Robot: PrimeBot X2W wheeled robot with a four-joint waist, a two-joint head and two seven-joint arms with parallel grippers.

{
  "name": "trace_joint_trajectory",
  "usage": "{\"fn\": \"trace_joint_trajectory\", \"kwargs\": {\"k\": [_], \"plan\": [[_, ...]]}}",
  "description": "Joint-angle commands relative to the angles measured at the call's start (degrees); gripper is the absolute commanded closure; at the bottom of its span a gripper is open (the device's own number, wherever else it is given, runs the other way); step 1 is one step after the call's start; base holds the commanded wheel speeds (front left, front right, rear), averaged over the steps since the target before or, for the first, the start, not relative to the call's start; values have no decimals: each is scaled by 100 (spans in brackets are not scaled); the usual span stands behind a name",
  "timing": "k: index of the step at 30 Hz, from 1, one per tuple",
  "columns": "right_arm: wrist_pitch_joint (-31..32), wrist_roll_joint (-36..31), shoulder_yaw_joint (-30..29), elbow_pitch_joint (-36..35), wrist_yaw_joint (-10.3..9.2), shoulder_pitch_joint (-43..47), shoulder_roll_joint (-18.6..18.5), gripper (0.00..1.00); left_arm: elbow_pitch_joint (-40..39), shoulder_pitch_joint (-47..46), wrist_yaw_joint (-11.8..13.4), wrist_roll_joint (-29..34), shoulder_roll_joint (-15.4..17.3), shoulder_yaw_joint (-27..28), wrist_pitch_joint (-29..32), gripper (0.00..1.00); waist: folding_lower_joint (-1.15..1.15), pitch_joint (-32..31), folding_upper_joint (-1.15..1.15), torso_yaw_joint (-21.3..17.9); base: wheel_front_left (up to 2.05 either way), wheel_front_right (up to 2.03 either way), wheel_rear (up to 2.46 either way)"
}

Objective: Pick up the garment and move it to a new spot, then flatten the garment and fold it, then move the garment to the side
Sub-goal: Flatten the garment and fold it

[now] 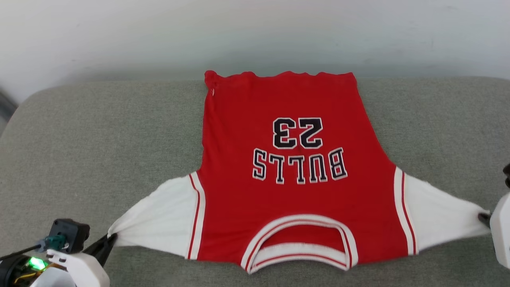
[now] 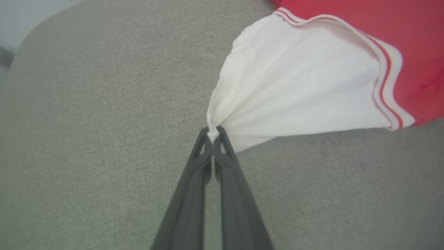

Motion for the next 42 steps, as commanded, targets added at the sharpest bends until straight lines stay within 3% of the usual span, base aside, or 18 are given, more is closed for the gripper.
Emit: {"fn": "trace_joint_trajectory", "kwargs": {"k": [1, 7, 14, 15, 17, 18, 25, 30, 42], "plan": [[124, 16, -127, -69, -10, 223, -2, 100, -69, 137, 75, -38, 83, 55, 25, 100, 2, -18, 0, -5, 0, 0, 0], [885, -48, -654, -652, -10, 1072, 187, 100, -445, 788, 227, -301, 317, 96, 232, 100, 2, -4, 0, -37, 0, 0, 0], [1094, -215, -954, -907, -9, 1425, 480, 100, -759, 932, 196, -381, 195, -87, 361, 100, 2, 40, 0, 10, 0, 0, 0], [1095, -210, -971, -926, -9, 1429, 511, 87, -795, 931, 185, -390, 189, -105, 376, 100, 2, 54, 0, 19, 0, 0, 0], [1100, -202, -1063, -945, -9, 1362, 574, 15, -891, 907, 173, -428, 192, -113, 423, 100, 2, 98, 0, 47, 0, 0, 0], [1191, -157, -1103, -934, -8, 1329, 615, 0, -944, 894, 182, -480, 176, -96, 448, 100, 2, 124, 0, 66, 0, 0, 0], [1305, 13, -1342, -1462, -6, 738, 701, 0, -1662, 813, 250, -560, 267, -91, 695, 100, 2, 558, 0, 359, 0, 0, 0], [1623, 59, -1459, -1696, -6, -35, 586, 0, -2353, 559, 161, -392, 392, -297, 1145, 100, 2, 1069, 0, 785, 0, 0, 0], [2681, -664, -1278, -531, -6, -2659, 324, 0, -3157, -151, -63, 154, 209, -661, 1405, 100, 2, 2278, 0, 1770, 0, 0, 0]]}}
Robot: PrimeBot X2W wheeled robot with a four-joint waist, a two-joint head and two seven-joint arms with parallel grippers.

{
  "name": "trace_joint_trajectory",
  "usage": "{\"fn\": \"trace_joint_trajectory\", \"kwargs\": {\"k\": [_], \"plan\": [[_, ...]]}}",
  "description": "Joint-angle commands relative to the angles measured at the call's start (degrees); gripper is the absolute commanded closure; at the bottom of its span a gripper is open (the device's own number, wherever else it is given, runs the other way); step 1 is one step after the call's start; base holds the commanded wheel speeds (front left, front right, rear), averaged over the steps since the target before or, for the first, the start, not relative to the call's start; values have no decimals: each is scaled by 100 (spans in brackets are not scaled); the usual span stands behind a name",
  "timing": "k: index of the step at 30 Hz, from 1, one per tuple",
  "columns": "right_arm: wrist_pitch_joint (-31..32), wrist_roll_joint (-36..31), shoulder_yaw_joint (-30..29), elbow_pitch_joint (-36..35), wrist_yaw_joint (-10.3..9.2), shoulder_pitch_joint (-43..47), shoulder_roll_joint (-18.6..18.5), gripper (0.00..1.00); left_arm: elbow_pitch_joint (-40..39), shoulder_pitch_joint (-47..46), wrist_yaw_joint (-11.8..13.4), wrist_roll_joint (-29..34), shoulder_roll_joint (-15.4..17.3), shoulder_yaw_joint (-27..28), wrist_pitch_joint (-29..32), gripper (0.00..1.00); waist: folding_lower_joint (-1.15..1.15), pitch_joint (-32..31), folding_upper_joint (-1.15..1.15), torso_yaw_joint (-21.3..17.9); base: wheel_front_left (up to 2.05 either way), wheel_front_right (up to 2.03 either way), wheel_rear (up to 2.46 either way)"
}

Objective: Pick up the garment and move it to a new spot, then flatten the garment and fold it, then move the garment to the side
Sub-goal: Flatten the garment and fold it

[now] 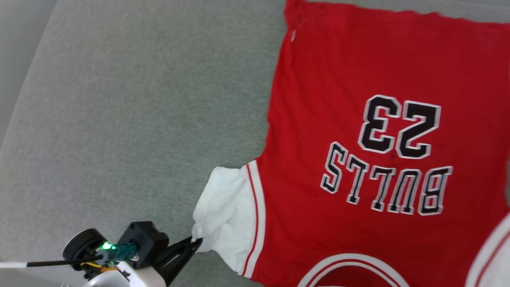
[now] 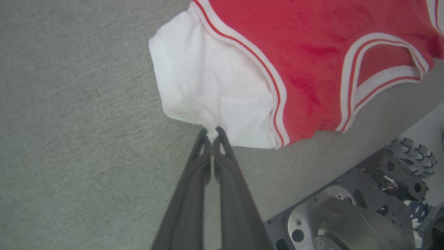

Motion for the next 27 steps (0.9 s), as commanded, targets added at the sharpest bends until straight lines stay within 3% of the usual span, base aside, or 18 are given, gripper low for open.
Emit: {"fn": "trace_joint_trajectory", "kwargs": {"k": [1, 12, 21, 22, 23, 24, 27], "plan": [[128, -153, 1, 165, -2, -320, -27, 0, -44, -150, -55, 78, -45, -47, 33, 100, -1, 471, 0, 461, 0, 0, 0], [818, -1313, -239, 1101, -2, -1958, 9, 0, -184, -515, -210, 279, -386, -277, -67, 100, -1, 1084, 0, 962, 0, 0, 0], [990, -1727, -597, 1434, -1, -2097, 301, 0, 59, -690, -315, 372, -577, -359, -267, 100, -1, 1348, 0, 1120, 0, 0, 0], [1025, -1723, -602, 1475, -1, -2009, 351, 53, 99, -698, -329, 379, -597, -364, -277, 100, -1, 1355, 0, 1121, 0, 0, 0], [1048, -1709, -627, 1502, -2, -1933, 392, 89, 131, -708, -337, 384, -613, -374, -295, 100, -1, 1358, 0, 1121, 0, 0, 0], [1067, -1703, -662, 1514, -1, -1860, 408, 100, 160, -726, -348, 386, -625, -378, -307, 100, -1, 1357, 0, 1121, 0, 0, 0], [1014, -1863, -899, 1519, -2, -1745, 393, 100, 211, -798, -338, 464, -608, -356, -332, 100, -1, 1331, 0, 1111, 0, 0, 0]]}}
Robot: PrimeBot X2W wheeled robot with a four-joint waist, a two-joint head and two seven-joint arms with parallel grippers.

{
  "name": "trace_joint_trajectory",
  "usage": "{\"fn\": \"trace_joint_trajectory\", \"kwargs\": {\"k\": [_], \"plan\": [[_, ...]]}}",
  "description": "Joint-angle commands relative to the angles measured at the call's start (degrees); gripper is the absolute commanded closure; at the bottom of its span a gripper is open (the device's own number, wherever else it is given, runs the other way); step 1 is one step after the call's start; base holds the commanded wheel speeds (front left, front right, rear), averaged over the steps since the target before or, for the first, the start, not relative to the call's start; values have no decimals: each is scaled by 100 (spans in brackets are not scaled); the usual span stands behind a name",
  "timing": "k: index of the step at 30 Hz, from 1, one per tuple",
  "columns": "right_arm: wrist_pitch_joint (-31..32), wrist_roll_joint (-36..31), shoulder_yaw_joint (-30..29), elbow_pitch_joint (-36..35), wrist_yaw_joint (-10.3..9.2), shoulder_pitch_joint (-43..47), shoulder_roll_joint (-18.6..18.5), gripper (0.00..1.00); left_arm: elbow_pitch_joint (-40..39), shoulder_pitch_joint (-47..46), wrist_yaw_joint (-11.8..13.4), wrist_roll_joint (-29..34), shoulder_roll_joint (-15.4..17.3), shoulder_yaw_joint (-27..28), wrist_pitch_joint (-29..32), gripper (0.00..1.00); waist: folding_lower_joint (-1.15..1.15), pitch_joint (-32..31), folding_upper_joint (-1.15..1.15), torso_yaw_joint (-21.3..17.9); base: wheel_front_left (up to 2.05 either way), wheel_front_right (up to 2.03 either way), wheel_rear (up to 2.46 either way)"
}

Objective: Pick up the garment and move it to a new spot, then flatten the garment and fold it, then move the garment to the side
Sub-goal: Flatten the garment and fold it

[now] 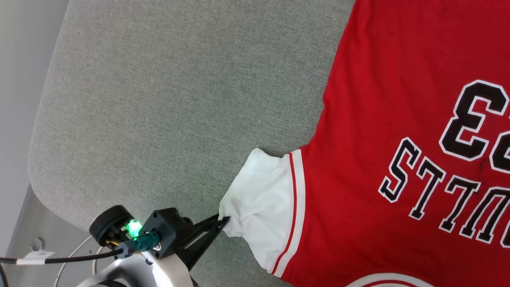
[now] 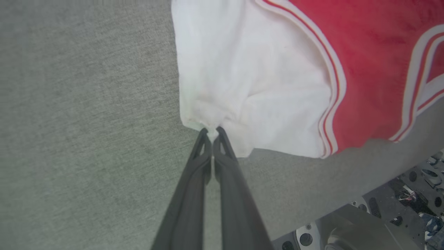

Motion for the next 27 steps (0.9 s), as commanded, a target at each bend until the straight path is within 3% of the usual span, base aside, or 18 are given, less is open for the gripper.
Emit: {"fn": "trace_joint_trajectory", "kwargs": {"k": [1, 13, 16, 19, 23, 27], "plan": [[96, -51, -17, 229, -2, 401, 115, 100, 6, -77, 8, 30, -16, 18, -32, 100, 0, -18, 0, -13, 0, 0, 0], [-138, 109, -336, 127, -2, 1064, 285, 100, -21, 93, 197, 42, 153, 67, 77, 100, 0, -712, 0, -479, 0, 0, 0], [-270, 339, -298, 9, -2, 1409, 346, 100, -11, 199, 291, 8, 229, 112, 130, 100, 0, -990, 0, -685, 0, 0, 0], [-406, 657, -442, -126, -2, 1701, 632, 100, 4, 364, 417, -15, 310, 149, 150, 100, 0, -1324, 0, -928, 0, 0, 0], [-445, 1017, -176, -515, -2, 2462, 542, 100, 27, 610, 556, -118, 338, 167, 116, 100, 0, -1778, 0, -1224, 0, 0, 0], [-447, 1609, -114, -1009, -2, 3314, 678, 100, 66, 871, 748, -280, 323, 271, 16, 100, 0, -2133, 0, -1535, 0, 0, 0]]}}
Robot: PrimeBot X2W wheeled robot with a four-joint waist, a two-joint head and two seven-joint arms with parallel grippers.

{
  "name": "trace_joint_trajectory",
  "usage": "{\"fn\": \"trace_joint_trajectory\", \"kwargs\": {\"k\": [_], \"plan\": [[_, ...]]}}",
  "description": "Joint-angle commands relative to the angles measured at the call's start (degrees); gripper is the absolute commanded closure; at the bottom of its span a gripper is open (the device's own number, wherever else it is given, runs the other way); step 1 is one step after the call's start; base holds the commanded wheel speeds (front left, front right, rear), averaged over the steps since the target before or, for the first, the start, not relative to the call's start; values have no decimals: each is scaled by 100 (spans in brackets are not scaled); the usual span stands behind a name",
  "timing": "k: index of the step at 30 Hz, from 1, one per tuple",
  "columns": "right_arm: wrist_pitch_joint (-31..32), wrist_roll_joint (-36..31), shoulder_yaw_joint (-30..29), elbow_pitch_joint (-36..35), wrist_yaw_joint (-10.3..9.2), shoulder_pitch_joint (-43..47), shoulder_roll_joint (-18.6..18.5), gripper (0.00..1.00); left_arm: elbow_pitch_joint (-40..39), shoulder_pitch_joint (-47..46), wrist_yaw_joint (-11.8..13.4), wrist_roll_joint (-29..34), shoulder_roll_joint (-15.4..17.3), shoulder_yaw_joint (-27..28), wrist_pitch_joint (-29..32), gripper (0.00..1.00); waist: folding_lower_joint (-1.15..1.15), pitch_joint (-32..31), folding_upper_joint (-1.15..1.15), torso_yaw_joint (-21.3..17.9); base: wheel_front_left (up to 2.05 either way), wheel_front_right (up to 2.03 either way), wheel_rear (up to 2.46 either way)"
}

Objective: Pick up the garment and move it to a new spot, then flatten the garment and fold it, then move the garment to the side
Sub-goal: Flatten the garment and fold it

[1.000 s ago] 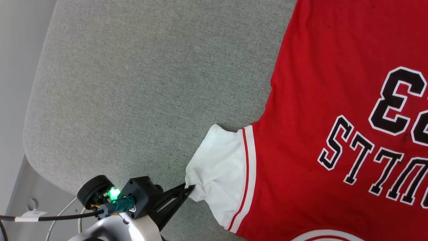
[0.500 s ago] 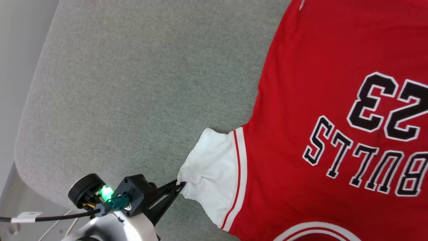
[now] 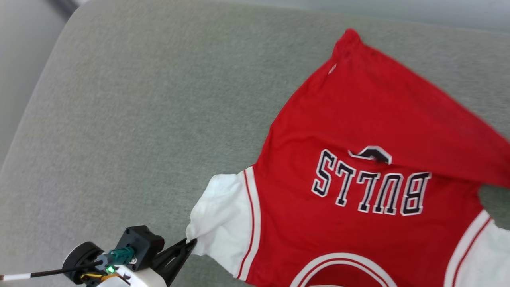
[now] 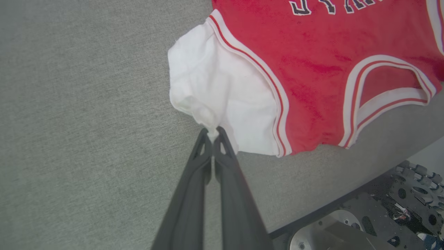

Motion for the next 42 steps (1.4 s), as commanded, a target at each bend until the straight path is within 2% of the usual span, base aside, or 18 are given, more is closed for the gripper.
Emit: {"fn": "trace_joint_trajectory", "kwargs": {"k": [1, 4, 11, 15, 20, 23, 24, 25, 29, 35, 42], "plan": [[2, 71, 8, -138, -2, 285, -11, 100, 7, 85, 65, -46, -1, 49, -59, 100, 1, -419, 0, -417, 0, 0, 0], [-40, 271, 9, -557, -2, 853, -47, 100, 32, 242, 166, -90, 44, 105, -101, 100, 1, -575, 0, -600, 0, 0, 0], [-117, 626, -122, -1162, -2, 2083, 258, 100, 178, 455, 275, -186, 41, 151, -203, 100, 1, -872, 0, -880, 0, 0, 0], [-336, 704, -81, -1401, -2, 2728, 294, 100, 316, 542, 345, -282, 1, 222, -308, 100, 1, -1003, 0, -979, 0, 0, 0], [-655, 824, -79, -1255, -2, 3262, 429, 100, 443, 608, 371, -353, -35, 273, -412, 100, 1, -1088, 0, -1039, 0, 0, 0], [-883, 792, 102, -1163, -2, 3397, 286, 100, 464, 583, 357, -349, -57, 248, -429, 100, 1, -1095, 0, -1035, 0, 0, 0], [-1032, 740, 153, -1130, -2, 3400, 220, 20, 466, 571, 350, -346, -70, 239, -432, 100, 1, -1097, 0, -1031, 0, 0, 0], [-1147, 726, 235, -1071, -2, 3395, 182, 0, 465, 553, 346, -337, -80, 232, -442, 100, 1, -1103, 0, -1025, 0, 0, 0], [-1290, 991, 421, -1036, -2, 3138, -66, 0, 431, 485, 358, -278, -54, 222, -423, 100, 1, -1119, 0, -947, 0, 0, 0], [-1405, 1338, 679, -1409, -2, 2434, -519, 0, 220, 414, 386, -175, -15, 183, -371, 100, 1, -981, 0, -704, 0, 0, 0], [-1169, 1388, 1317, -1533, -2, 1381, -703, 0, 73, 282, 340, -89, -78, 129, -376, 100, 1, -696, 0, -360, 0, 0, 0]]}}
